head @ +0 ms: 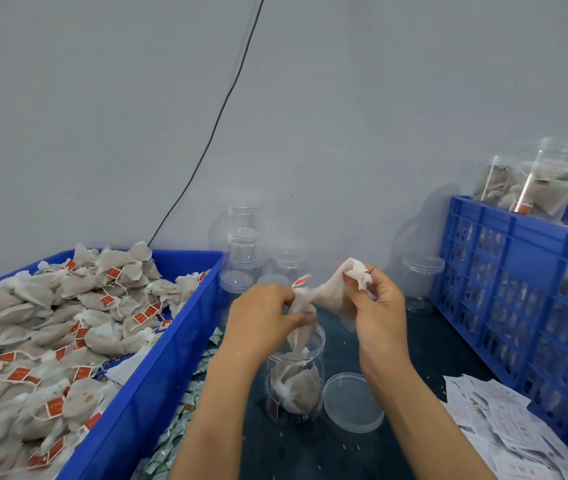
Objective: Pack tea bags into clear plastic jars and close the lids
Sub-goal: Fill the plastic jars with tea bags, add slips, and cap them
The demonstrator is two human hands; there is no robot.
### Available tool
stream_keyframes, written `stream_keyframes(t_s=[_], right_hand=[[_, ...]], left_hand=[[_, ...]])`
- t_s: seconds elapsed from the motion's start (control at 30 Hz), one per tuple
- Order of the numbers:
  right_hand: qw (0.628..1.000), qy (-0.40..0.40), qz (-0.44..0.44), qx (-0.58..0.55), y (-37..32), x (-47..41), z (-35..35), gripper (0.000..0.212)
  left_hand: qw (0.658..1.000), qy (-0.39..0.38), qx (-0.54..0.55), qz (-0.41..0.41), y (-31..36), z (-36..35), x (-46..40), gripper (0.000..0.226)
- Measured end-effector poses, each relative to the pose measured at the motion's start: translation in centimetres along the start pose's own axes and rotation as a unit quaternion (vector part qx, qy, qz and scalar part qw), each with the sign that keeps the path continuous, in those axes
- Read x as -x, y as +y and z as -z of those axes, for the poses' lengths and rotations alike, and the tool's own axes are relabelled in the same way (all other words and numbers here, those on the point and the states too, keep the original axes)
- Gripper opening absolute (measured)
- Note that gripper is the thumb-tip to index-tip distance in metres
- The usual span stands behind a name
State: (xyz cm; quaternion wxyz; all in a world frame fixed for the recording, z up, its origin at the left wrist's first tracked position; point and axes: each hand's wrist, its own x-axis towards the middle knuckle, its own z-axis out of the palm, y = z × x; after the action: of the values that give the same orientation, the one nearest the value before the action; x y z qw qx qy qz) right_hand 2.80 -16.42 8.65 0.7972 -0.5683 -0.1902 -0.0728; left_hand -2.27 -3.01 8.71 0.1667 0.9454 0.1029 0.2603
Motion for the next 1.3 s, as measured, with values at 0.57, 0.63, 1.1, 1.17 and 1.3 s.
stream_keyframes(t_s=[0.57, 0.63, 1.1, 1.17, 1.3], right_hand=[[0.992, -0.023, -0.026, 0.122, 1.1, -0.6, 0.9, 0.02], [0.995, -0.026, -0.02, 0.096, 0.9, -0.5, 0.9, 0.02], [0.987, -0.156, -0.007, 0.031, 0.3, -0.1, 0.2, 0.009], [0.978, -0.165, 0.021, 0.122, 0.8, -0.2, 0.2, 0.012], [0.905, -0.228, 0.096, 0.346, 1.3, -0.9, 0.6, 0.015]], left_hand=[[0.988, -0.105, -0.112, -0.009, -0.6, -0.2, 0.1, 0.011], [0.981, -0.119, -0.15, -0.021, -0.3, -0.5, 0.1, 0.015], [0.998, -0.037, -0.05, -0.006, -1.4, 2.1, 0.3, 0.033], [0.998, -0.065, -0.019, -0.001, -1.8, 2.5, 0.5, 0.038], [0.99, -0.139, 0.008, 0.002, -2.0, 2.1, 0.6, 0.038]])
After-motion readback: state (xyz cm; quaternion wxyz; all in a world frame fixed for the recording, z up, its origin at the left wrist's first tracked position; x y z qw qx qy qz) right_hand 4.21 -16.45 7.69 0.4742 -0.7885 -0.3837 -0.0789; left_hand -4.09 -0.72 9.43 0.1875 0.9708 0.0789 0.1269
